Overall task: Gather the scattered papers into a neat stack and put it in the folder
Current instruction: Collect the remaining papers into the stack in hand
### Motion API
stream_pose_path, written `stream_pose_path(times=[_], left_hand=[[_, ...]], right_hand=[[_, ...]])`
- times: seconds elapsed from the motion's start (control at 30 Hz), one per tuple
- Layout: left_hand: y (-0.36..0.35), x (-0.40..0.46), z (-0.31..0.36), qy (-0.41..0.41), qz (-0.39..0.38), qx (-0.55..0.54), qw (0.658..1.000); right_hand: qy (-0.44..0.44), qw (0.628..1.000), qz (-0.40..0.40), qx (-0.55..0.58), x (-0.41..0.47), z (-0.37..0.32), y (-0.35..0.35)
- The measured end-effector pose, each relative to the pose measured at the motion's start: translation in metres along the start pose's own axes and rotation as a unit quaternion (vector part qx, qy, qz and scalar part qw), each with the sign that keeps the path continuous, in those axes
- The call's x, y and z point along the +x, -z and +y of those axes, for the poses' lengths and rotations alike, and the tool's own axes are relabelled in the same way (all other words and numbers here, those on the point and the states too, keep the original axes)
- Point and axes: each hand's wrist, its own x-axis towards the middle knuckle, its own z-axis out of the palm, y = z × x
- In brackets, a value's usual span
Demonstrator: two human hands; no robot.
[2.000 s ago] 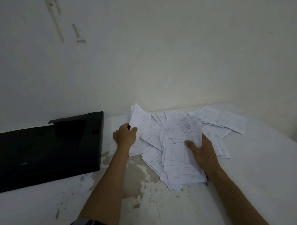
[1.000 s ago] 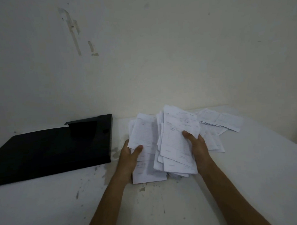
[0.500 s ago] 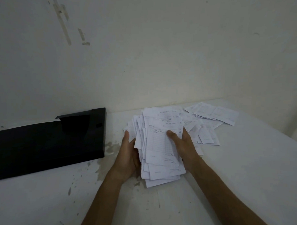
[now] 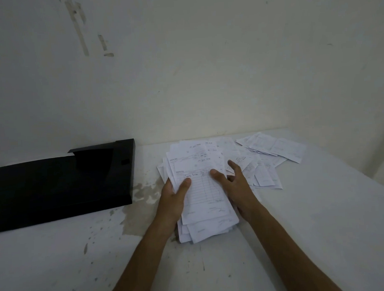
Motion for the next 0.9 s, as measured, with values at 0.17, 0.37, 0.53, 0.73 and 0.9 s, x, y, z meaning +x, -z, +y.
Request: stream_pose_path(times=[0.17,0.37,0.53,0.73,0.9], left_hand=[[0.008,-0.001,0.002,0.014,0.0,-0.021,1.0],[0.01,-0.001,0.001,0.004,0.014,-0.019,1.0],[0.002,0.002,-0.006,-0.025,-0.013,0.041,0.999],[-0.002,0.002,0.0,-0.015,-0.018,0.036,0.999],[0.016,0.032,0.004,-0.043,0.071,0.156,0.984]], right_hand=[[-0.017,0.999,-0.013,0.046,0.001,-0.002,0.003],[-0.072,0.976,-0.106,0.175,-0.005,0.0,-0.002],[-0.03,0.982,-0.123,0.142,-0.011,0.001,-0.008],[0.011,0.994,-0.068,0.089,-0.004,0.006,-0.007],[0.038,0.99,0.069,0.119,0.009,-0.003,0.03]])
